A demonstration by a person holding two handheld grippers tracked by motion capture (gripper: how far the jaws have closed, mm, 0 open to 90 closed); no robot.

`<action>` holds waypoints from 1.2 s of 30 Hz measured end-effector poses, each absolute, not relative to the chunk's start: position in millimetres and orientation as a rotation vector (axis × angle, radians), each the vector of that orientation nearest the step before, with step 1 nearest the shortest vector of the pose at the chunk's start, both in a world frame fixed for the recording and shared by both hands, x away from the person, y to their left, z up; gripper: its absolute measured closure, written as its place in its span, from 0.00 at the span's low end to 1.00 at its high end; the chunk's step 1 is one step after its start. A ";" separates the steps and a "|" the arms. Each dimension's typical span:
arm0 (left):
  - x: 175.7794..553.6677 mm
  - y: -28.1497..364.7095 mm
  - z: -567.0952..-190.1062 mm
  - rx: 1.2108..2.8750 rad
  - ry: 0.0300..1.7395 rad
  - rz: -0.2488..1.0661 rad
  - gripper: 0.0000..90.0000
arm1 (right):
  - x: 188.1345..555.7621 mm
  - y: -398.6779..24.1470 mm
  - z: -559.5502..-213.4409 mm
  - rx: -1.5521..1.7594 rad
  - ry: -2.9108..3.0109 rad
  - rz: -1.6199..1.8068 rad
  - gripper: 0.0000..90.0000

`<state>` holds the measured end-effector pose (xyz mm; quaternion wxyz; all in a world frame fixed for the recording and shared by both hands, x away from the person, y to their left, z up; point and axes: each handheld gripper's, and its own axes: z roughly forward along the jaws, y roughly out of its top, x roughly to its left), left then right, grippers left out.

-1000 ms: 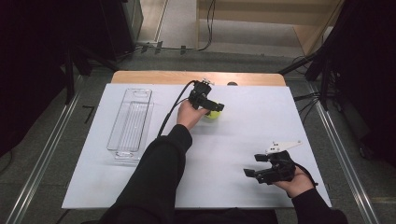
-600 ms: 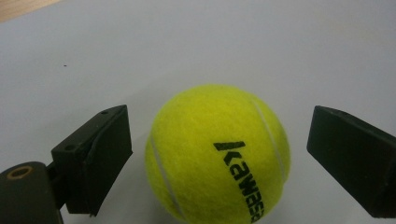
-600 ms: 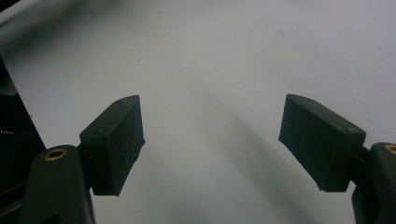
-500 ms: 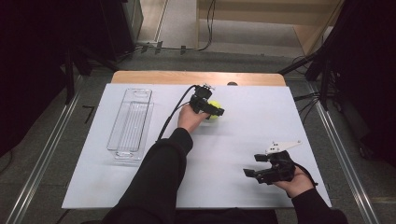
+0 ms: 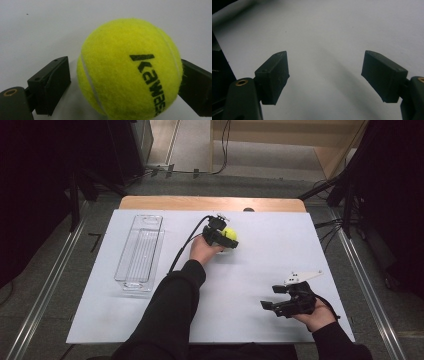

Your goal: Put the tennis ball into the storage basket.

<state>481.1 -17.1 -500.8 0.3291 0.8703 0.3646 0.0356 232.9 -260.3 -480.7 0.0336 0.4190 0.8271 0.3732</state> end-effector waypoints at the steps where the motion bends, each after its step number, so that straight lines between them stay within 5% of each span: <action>1: 480.9 -17.0 -501.0 2.277 0.950 0.095 0.08 | 232.9 -260.3 -480.7 1.288 2.544 1.148 0.22; 10: 476.6 -17.3 -500.8 2.287 0.932 0.166 0.19 | 232.8 -260.3 -480.7 1.287 2.546 1.147 0.22; 12: 475.3 -17.9 -500.8 2.269 0.923 0.149 0.29 | 232.8 -260.2 -480.8 1.286 2.546 1.146 0.22; 36: 470.4 -18.2 -492.9 2.274 0.879 0.139 0.30 | 232.7 -260.4 -481.1 1.286 2.549 1.143 0.22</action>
